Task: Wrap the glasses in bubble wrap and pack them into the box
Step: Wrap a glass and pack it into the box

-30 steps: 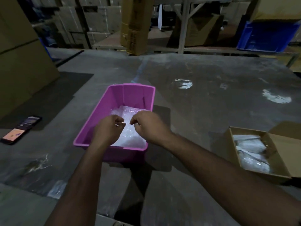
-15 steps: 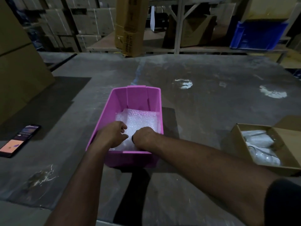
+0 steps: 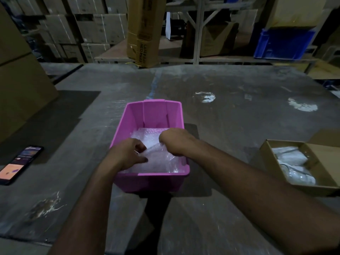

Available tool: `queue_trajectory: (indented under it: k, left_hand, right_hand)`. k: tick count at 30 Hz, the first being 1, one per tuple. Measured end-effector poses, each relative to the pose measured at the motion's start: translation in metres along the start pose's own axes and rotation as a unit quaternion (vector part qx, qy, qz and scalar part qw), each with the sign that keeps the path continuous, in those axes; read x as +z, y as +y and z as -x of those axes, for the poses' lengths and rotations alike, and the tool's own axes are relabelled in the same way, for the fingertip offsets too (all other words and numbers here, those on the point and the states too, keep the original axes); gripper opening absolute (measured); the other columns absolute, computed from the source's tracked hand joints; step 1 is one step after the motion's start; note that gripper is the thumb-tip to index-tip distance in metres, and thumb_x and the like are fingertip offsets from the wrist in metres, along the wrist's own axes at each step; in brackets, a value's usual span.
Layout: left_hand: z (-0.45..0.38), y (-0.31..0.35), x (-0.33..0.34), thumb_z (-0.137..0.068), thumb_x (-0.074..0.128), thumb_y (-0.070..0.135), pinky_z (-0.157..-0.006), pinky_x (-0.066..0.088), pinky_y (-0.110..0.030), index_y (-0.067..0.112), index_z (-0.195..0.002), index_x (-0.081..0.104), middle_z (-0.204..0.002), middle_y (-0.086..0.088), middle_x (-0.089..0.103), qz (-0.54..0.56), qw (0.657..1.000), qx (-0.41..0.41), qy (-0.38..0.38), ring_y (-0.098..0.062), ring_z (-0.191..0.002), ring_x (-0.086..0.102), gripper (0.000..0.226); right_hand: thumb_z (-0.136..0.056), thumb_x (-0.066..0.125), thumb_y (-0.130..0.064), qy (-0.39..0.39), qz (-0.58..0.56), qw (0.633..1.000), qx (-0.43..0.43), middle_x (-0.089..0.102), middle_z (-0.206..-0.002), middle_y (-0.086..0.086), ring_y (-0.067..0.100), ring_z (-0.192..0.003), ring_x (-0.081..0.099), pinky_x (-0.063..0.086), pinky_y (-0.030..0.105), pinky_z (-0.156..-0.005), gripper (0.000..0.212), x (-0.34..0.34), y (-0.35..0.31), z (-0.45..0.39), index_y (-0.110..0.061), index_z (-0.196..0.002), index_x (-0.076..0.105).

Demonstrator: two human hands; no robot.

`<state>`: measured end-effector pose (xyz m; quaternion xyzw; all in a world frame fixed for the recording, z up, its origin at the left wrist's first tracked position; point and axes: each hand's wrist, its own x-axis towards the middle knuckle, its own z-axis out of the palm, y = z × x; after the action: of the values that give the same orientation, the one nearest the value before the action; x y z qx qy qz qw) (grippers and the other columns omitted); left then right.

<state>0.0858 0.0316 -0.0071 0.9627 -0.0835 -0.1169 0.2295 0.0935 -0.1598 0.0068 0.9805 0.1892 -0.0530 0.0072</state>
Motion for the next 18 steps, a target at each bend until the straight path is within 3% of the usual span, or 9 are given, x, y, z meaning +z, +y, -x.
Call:
queue_trajectory:
  k: [2, 4, 6, 8, 10, 12, 14, 16, 18]
  left_hand:
    - [0.000, 0.002, -0.001, -0.082, 0.083, 0.016, -0.071, 0.051, -0.028, 0.025, -0.097, 0.073, -0.096, 0.002, 0.074, 0.039, 0.995, 0.006, 0.097, -0.016, -0.081, 0.067, 0.020]
    - [0.000, 0.004, -0.005, -0.081, 0.080, 0.011, -0.061, 0.045, -0.026, 0.027, -0.079, 0.069, -0.079, 0.006, 0.070, 0.059, 0.987, 0.010, 0.149, -0.011, -0.068, 0.062, 0.019]
    - [0.000, 0.004, -0.007, -0.081, 0.080, 0.010, -0.061, 0.044, -0.027, 0.027, -0.071, 0.066, -0.074, 0.010, 0.067, 0.048, 0.987, 0.018, 0.152, -0.012, -0.071, 0.062, 0.024]
    - [0.000, 0.005, -0.007, -0.080, 0.079, 0.006, -0.067, 0.050, -0.032, 0.026, -0.068, 0.064, -0.075, 0.008, 0.068, 0.051, 0.988, 0.023, 0.144, -0.018, -0.077, 0.066, 0.028]
    - [0.001, 0.005, -0.005, -0.080, 0.075, 0.001, -0.073, 0.056, -0.038, 0.023, -0.067, 0.064, -0.078, 0.004, 0.072, 0.076, 0.987, 0.023, 0.142, -0.021, -0.080, 0.069, 0.028]
    - [0.001, 0.005, -0.003, -0.081, 0.069, -0.004, -0.077, 0.059, -0.040, 0.020, -0.067, 0.062, -0.083, 0.003, 0.076, 0.105, 0.985, 0.025, 0.134, -0.016, -0.086, 0.072, 0.029]
    - [0.002, 0.004, -0.001, -0.083, 0.065, -0.010, -0.079, 0.060, -0.037, 0.015, -0.066, 0.060, -0.086, 0.001, 0.077, 0.124, 0.986, 0.036, 0.105, -0.012, -0.092, 0.074, 0.030]
    - [0.005, 0.003, 0.000, -0.084, 0.066, -0.013, -0.081, 0.060, -0.037, 0.013, -0.066, 0.060, -0.086, -0.001, 0.077, 0.123, 0.988, 0.052, 0.080, -0.010, -0.095, 0.074, 0.032]
    - [0.008, 0.003, 0.000, -0.085, 0.068, -0.011, -0.083, 0.060, -0.038, 0.013, -0.065, 0.060, -0.088, -0.003, 0.077, 0.110, 0.989, 0.059, 0.073, -0.011, -0.095, 0.074, 0.032]
  right_hand:
    - [-0.086, 0.055, 0.011, 0.004, -0.025, 1.000, -0.005, 0.070, -0.120, 0.008, 0.028, -0.103, 0.067, 0.055, 0.037, -0.083, 0.046, -0.003, 0.006, 0.003, -0.014, -0.124, 0.067]
    - [-0.090, 0.052, 0.011, -0.016, -0.056, 0.998, -0.009, 0.066, -0.130, 0.006, 0.027, -0.112, 0.064, 0.052, 0.034, -0.086, 0.053, -0.010, 0.008, 0.010, -0.017, -0.134, 0.061]
    - [-0.092, 0.049, 0.012, -0.050, -0.121, 0.991, 0.001, 0.060, -0.137, 0.007, 0.027, -0.112, 0.064, 0.054, 0.035, -0.086, 0.055, -0.016, 0.009, 0.013, -0.016, -0.139, 0.057]
    - [-0.096, 0.051, 0.008, -0.083, -0.217, 0.972, 0.016, 0.055, -0.141, 0.011, 0.028, -0.096, 0.071, 0.061, 0.039, -0.081, 0.051, -0.016, 0.007, 0.013, -0.013, -0.143, 0.051]
    - [-0.099, 0.062, -0.011, -0.100, -0.272, 0.957, 0.022, 0.052, -0.144, 0.012, 0.024, -0.074, 0.073, 0.062, 0.039, -0.075, 0.052, -0.014, 0.005, 0.011, -0.014, -0.148, 0.043]
    - [-0.094, 0.071, -0.023, -0.102, -0.261, 0.959, 0.029, 0.058, -0.137, 0.013, 0.021, -0.066, 0.073, 0.062, 0.035, -0.071, 0.065, -0.008, 0.002, 0.007, -0.015, -0.150, 0.038]
    - [-0.089, 0.077, -0.030, -0.093, -0.173, 0.980, 0.022, 0.070, -0.116, 0.010, 0.020, -0.068, 0.073, 0.061, 0.035, -0.068, 0.068, -0.001, -0.004, 0.000, -0.014, -0.146, 0.043]
    - [-0.083, 0.081, -0.040, -0.085, -0.069, 0.994, 0.007, 0.074, -0.099, 0.004, 0.020, -0.080, 0.071, 0.056, 0.033, -0.068, 0.059, 0.008, -0.010, -0.008, -0.013, -0.131, 0.058]
    - [-0.081, 0.082, -0.036, -0.090, -0.035, 0.995, 0.004, 0.074, -0.091, 0.002, 0.020, -0.085, 0.069, 0.050, 0.030, -0.066, 0.040, 0.016, -0.017, -0.014, -0.013, -0.113, 0.070]
